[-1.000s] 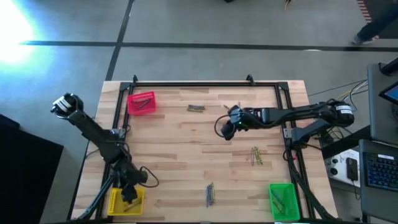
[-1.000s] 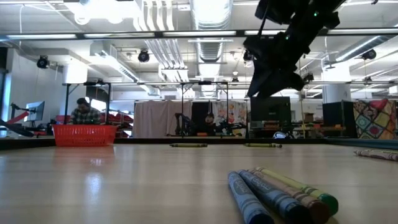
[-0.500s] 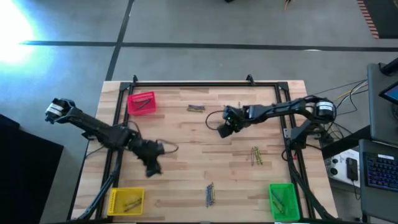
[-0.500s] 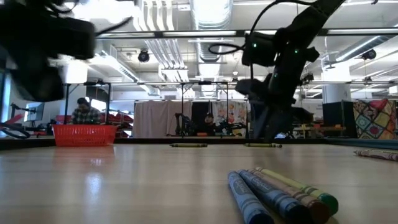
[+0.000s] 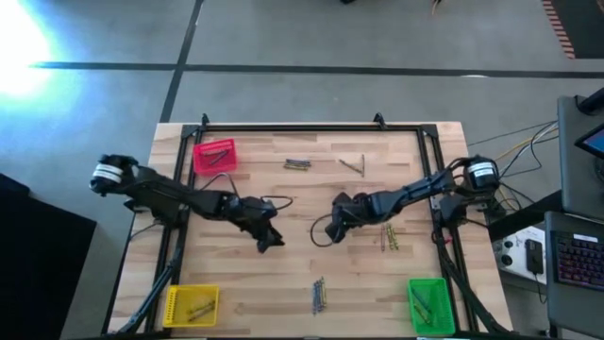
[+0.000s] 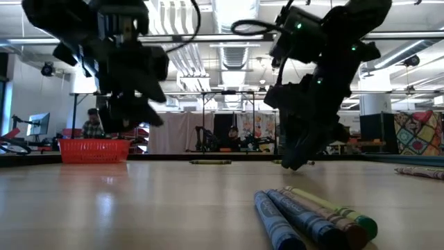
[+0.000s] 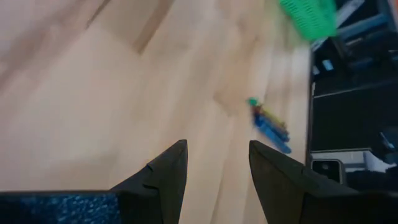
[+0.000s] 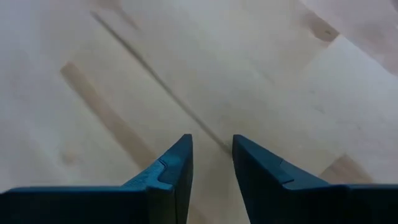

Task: Sort crayons
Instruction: Put the blue crayon into the yellow bin

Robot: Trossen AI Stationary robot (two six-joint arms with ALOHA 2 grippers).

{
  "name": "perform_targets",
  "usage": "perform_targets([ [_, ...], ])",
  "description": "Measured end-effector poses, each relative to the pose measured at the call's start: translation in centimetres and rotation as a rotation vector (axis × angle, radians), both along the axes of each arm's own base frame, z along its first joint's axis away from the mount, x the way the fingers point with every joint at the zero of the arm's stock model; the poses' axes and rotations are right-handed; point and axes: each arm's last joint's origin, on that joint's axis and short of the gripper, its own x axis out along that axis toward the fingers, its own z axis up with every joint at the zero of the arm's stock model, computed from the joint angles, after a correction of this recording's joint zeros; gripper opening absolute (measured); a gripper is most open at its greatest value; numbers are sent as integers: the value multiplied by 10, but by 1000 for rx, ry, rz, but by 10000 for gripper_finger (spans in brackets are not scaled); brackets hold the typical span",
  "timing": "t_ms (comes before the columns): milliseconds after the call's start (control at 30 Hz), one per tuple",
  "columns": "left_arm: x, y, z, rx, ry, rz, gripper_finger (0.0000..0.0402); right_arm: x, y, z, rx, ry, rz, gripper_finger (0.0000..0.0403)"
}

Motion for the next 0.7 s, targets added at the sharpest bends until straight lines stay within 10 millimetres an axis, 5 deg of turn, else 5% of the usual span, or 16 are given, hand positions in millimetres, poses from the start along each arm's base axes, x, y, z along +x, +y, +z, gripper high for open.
perform_targets([
  [200, 10, -8, -22, -226, 210, -59, 155, 5, 4, -2, -2, -38, 34, 105],
  [333, 19, -16, -29, -383, 303, -184, 155, 11, 9, -1, 164, -91, 28, 101],
  [700, 32, -20, -23, -226, 143, -462, 155, 29, 52, 37, 340, -156, -437, 98],
])
